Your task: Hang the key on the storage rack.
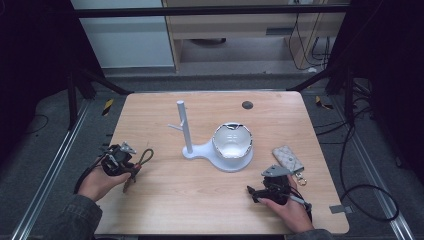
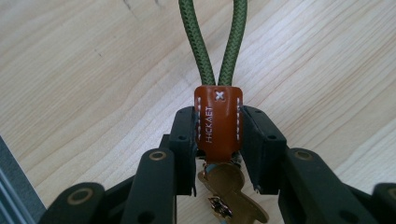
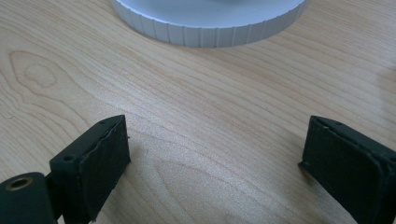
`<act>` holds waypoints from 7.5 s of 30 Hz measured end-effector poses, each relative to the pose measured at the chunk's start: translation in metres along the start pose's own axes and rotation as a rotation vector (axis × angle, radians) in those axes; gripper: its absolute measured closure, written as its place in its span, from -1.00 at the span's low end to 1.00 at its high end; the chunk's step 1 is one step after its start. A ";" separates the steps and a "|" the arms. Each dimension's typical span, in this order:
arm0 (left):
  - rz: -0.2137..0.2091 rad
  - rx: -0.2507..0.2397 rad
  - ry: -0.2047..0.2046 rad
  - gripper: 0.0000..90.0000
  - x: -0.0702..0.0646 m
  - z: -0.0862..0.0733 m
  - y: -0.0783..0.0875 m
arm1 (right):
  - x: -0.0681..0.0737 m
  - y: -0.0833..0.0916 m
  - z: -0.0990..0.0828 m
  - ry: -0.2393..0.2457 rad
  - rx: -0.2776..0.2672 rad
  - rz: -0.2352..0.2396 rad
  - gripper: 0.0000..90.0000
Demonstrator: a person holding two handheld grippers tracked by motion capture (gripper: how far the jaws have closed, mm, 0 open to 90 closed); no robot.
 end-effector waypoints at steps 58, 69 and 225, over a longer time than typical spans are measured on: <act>0.009 -0.708 0.099 0.47 -0.084 0.029 0.071 | 0.000 0.000 0.000 0.000 -0.001 -0.001 -0.84; 0.003 -0.749 0.059 0.47 -0.099 0.041 0.090 | 0.000 0.000 0.000 0.001 0.000 -0.001 -0.84; -0.051 -0.326 0.252 -0.85 -0.052 0.021 -0.048 | -0.114 0.054 0.050 -0.027 0.450 -0.070 -0.65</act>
Point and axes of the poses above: each handheld gripper's, and its own axes: y roughly backward along the jaws, z roughly out of its top, x roughly to its left, the point moved 4 cm from there along -y, roughly forward along the jaws, and after that the axes turned 11 degrees about x, right-handed, at the moved point
